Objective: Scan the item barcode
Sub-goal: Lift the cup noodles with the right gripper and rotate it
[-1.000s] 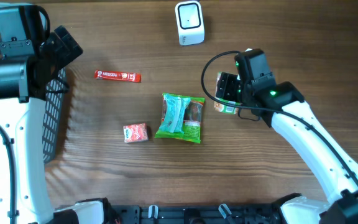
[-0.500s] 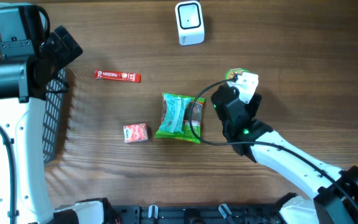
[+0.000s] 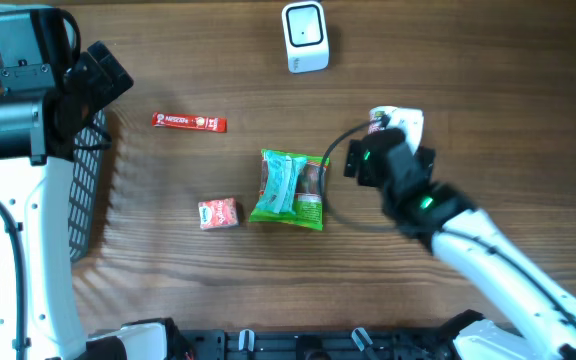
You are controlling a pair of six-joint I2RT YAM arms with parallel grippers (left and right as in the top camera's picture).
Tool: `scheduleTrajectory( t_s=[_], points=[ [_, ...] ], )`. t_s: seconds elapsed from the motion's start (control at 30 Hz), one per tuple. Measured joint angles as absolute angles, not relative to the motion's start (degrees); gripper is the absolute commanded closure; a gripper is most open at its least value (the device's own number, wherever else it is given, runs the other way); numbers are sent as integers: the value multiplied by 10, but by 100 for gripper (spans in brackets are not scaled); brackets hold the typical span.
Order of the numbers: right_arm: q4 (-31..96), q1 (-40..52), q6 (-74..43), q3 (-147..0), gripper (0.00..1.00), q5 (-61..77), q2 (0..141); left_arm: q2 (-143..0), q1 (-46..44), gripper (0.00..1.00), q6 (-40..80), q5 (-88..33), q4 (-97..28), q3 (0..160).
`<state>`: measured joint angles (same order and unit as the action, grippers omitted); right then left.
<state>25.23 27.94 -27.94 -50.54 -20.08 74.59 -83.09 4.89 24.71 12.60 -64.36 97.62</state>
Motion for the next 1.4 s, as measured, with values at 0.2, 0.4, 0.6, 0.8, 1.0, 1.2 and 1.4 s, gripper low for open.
scheduleTrajectory(
  t_s=[0.2,0.4,0.6,0.8,1.0,1.2,1.4],
  points=[
    [474,87,-226,-736,0,48,796,-831,49,0,247,126,-643,976],
    [437,51,-160,-738,0,157,995,-831,49,0,247,126,-643,976],
    [366,50,-158,-735,1,162,1028,-831,49,0,247,126,-643,976],
    [441,52,-175,-735,0,158,1028,-831,49,0,247,126,-643,976],
    [441,95,-186,-717,0,154,1028,-831,49,0,247,126,-643,976],
    [437,160,-185,-717,0,154,1028,-831,49,0,247,126,-643,976],
    [435,137,-188,-725,0,155,1025,-831,49,0,247,126,-643,976]
  ],
)
